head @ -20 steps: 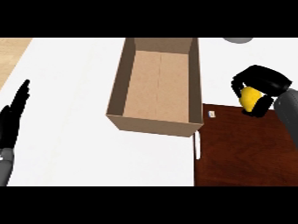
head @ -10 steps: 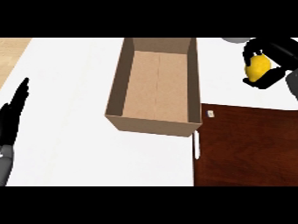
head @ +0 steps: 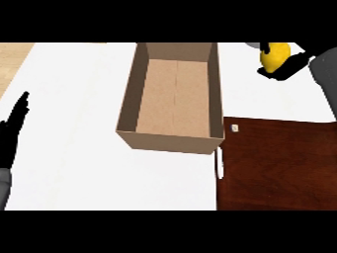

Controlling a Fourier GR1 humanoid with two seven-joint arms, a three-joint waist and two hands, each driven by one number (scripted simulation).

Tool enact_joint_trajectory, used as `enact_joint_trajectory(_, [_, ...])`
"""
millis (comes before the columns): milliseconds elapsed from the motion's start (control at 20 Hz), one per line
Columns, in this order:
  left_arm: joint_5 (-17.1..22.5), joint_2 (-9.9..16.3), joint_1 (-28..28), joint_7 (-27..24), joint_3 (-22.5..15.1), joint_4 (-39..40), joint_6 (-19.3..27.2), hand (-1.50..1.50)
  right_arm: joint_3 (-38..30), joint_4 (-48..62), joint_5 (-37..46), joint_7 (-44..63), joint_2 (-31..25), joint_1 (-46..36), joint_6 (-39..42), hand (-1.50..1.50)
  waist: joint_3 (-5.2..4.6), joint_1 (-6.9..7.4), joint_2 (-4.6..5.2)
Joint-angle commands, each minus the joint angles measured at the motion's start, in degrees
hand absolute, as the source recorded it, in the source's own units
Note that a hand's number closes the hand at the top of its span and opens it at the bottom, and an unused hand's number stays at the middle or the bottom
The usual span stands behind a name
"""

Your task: Pick the lemon from the tray and place it in the cardboard box

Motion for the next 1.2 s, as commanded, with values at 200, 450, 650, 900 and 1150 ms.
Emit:
enact_joint_trajectory(200, [-0.8,-0.07,2.37,-0.39,1.2,-0.26,0.84,0.0,-0.4,0.8,-3.52,6.07,10.46,-6.93,9.98,1.5,-0.12,-1.4,-0.7])
enact_joint_trajectory(450, [-0.23,-0.45,0.63,-1.77,1.63,1.02,-0.21,0.0,-2.2,2.88,-5.6,13.77,15.6,-11.41,11.62,1.5,-0.12,-0.99,-0.34])
enact_joint_trajectory(650, [-1.51,-1.79,0.82,-3.59,0.75,3.4,0.23,0.0,-2.41,4.05,-5.94,20.14,20.37,-13.85,11.8,1.5,-0.15,-1.07,-0.24])
enact_joint_trajectory(900, [-0.54,0.08,0.7,-2.08,2.18,1.53,-1.79,0.0,-2.45,6.61,-5.37,22.78,24.68,-14.14,7.87,1.5,-0.13,-0.05,0.09])
enact_joint_trajectory(1150, [-2.3,-1.36,-1.75,-1.95,1.05,2.0,-0.54,0.0,1.27,9.62,-6.47,24.72,26.47,-14.16,2.2,1.5,-0.16,1.39,0.23])
